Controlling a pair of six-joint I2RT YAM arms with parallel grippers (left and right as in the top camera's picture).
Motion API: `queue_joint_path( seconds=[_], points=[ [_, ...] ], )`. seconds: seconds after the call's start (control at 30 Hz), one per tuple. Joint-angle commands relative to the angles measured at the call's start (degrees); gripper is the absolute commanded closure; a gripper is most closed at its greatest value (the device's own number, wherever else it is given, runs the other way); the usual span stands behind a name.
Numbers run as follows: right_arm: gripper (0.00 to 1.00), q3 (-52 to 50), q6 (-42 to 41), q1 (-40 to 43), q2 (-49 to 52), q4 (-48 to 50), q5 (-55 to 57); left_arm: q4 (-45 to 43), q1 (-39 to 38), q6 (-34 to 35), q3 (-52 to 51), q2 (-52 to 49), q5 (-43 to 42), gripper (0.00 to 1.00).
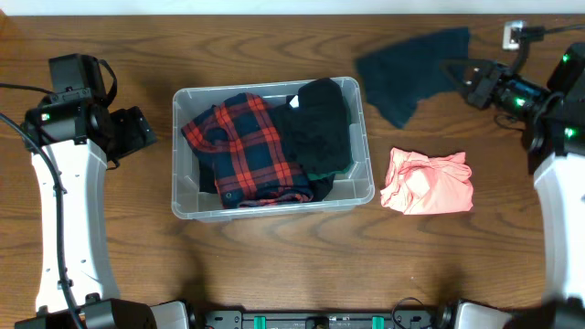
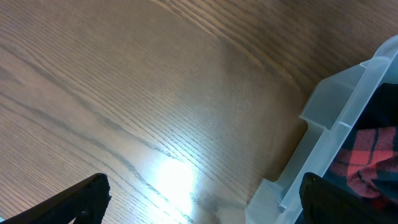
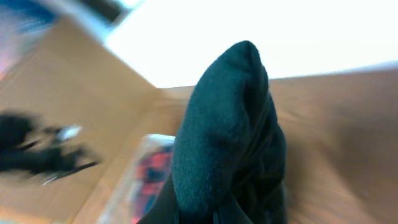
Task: Pack container
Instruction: 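Grasp the second black garment with the right gripper and lift it, then lay the second black garment into the bin with the right gripper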
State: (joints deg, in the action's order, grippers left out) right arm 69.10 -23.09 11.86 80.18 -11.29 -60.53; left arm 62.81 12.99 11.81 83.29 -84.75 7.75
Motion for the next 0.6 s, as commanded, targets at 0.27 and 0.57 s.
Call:
queue_joint_path(
  seconds=[0.27, 0.57],
  points=[
    [0.99, 0.31, -13.81, -24.83, -5.07, 3.19, 12.92, 0.13, 0.22, 0.11, 0.04, -0.22, 0.63, 0.02],
    [0.99, 0.07, -18.51, -40.17, 1.07, -9.84, 35.80, 0.11, 0.22, 0.11, 0.04, -0.22, 0.66, 0.02]
  ],
)
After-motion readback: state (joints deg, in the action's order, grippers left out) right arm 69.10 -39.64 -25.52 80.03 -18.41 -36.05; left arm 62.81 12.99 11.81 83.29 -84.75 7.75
